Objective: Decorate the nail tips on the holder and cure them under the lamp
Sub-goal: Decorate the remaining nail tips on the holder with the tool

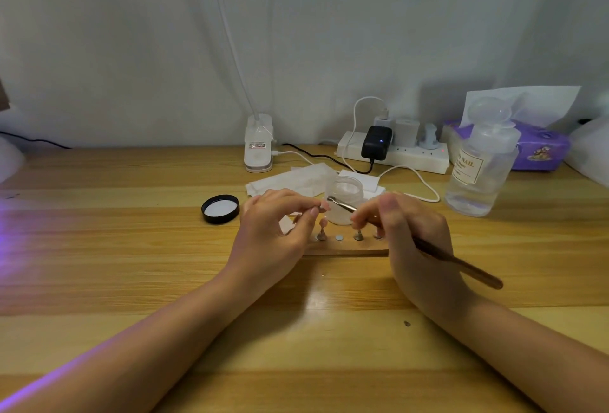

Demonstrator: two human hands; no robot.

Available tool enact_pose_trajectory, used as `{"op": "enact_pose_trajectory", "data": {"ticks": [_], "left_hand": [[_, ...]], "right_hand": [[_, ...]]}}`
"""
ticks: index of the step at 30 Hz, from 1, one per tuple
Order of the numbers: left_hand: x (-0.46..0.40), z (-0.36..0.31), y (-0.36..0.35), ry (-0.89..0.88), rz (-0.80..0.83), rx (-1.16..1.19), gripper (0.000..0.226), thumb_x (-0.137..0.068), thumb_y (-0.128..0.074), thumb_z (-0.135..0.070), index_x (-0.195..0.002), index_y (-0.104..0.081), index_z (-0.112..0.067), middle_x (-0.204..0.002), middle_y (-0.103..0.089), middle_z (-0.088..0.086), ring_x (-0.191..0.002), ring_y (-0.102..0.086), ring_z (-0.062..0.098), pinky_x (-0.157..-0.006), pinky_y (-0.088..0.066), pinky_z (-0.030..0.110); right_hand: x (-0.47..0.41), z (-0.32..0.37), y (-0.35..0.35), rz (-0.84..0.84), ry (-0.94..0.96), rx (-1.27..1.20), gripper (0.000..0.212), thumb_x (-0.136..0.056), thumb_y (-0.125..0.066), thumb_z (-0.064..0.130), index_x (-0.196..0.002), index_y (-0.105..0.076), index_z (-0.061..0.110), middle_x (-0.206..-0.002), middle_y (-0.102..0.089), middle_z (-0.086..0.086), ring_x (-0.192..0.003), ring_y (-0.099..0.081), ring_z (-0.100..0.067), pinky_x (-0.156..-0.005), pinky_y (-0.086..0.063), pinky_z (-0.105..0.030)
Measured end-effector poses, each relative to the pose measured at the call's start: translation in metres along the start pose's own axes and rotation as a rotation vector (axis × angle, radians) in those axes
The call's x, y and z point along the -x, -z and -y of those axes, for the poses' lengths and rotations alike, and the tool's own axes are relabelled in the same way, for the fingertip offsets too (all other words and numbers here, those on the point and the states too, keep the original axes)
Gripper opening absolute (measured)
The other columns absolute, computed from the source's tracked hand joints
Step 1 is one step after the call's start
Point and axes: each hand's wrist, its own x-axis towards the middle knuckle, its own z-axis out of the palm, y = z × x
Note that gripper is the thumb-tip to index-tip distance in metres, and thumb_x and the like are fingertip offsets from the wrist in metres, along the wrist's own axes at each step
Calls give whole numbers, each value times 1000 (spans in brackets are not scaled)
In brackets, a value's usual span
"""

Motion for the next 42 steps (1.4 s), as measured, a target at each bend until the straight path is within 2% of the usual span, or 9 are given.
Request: {"op": "enact_pose_trajectory", "data": {"ticks": [3, 7, 14, 20, 26, 31, 34, 37, 42], "left_hand": [[0, -1, 0, 7, 1, -6, 23, -85, -63, -7, -91, -65, -29, -84, -64, -14, -89, -58, 13, -89, -39, 57], [0, -1, 0, -4, -21, 5, 19, -84, -61, -14, -90, -65, -31, -84, -65, -15, -88, -59, 14, -88, -39, 57], [0, -1, 0, 7, -8, -2, 22, -84, -63, -6, -89, -67, -27, -84, -64, -15, -88, -58, 13, -88, -38, 58], [0, -1, 1, 9, -3, 3, 25, -84, -63, -7, -89, -65, -32, -85, -64, -15, -89, -58, 12, -89, -38, 57], [-1, 1, -1, -7, -5, -13, 26, -84, -63, -5, -88, -64, -31, -85, -63, -17, -88, -57, 13, -87, -38, 58], [-1, 3, -1, -13, 3, -23, 25, -84, -63, -6, -88, -65, -31, -87, -62, -19, -90, -57, 13, -88, -38, 58], [-2, 4, -1, -22, 1, -26, 24, -84, -63, -6, -88, -66, -29, -86, -62, -19, -90, -58, 13, -87, -38, 59], [-2, 4, -1, -31, -5, -31, 29, -84, -63, -6, -85, -62, -35, -85, -60, -23, -89, -58, 13, -86, -38, 60], [-1, 7, -1, -45, -12, -13, 23, -84, -62, -10, -90, -64, -32, -89, -62, -22, -90, -60, 14, -86, -39, 59]], "right_hand": [[-2, 0, -2, 34, 51, 58, 37, -94, -31, 41, -79, -61, 25, -77, -59, 20, -78, -58, 0, -74, -47, -31], [0, 0, 0, -15, -18, -19, 39, -92, -31, 38, -65, -58, 31, -60, -60, 8, -66, -59, -8, -70, -47, -44], [-3, 1, -2, 42, 57, 82, 35, -94, -31, 39, -78, -60, 26, -77, -57, 22, -78, -57, -1, -72, -46, -32], [1, -1, 1, -30, -19, -33, 40, -92, -30, 36, -64, -57, 32, -57, -59, 5, -64, -59, -7, -67, -46, -37], [-3, 1, -2, 55, 28, 66, 29, -91, -30, 36, -77, -56, 36, -75, -57, 24, -78, -57, 2, -72, -45, -27], [1, 0, 0, -8, -38, -77, 39, -91, -30, 36, -64, -58, 31, -57, -59, 5, -63, -59, -6, -66, -46, -26], [0, 2, 0, 3, -41, -69, 36, -91, -29, 36, -70, -58, 31, -65, -61, 10, -67, -58, -4, -65, -43, -16], [-1, 1, -1, 59, -38, -7, 34, -90, -30, 39, -76, -60, 32, -74, -61, 18, -76, -58, 0, -69, -44, -19], [1, -1, 0, -10, -89, -126, 42, -90, -30, 38, -64, -61, 25, -58, -61, 1, -63, -59, -7, -67, -45, -23]]}}
